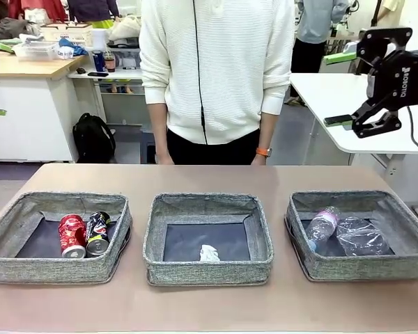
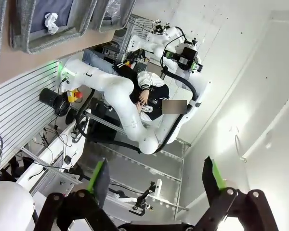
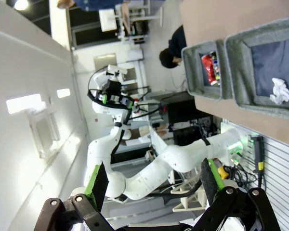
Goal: Sort the waste into the appropriate baskets.
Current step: Place the picked waste into the Fabric basket indicated by the person.
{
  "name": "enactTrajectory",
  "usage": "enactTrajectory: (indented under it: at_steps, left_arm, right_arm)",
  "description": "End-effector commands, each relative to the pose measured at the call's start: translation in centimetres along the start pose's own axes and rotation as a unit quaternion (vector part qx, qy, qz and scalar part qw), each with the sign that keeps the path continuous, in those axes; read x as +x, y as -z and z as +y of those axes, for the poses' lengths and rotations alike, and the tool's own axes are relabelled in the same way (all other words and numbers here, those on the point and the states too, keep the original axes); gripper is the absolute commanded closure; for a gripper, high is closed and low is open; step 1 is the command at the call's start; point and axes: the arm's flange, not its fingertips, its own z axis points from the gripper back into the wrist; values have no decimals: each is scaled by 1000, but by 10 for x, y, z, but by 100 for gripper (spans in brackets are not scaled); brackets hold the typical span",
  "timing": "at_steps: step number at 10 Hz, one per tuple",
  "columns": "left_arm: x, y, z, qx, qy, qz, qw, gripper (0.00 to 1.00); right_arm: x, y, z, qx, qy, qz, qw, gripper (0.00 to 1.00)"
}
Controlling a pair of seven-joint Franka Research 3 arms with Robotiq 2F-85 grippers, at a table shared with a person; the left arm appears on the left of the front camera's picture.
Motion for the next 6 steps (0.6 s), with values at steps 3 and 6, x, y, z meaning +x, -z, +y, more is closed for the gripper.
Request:
enactTrajectory:
  at_steps: [3,6]
  left_arm:
    - [-2,-2,0,5,9,9,1000,0]
    - [-2,-2,0,5,9,9,1000,0]
  right_arm:
    - [1,-2,1,-2,-10,4,1000,0]
    - [1,-2,1,-2,-10,4,1000,0]
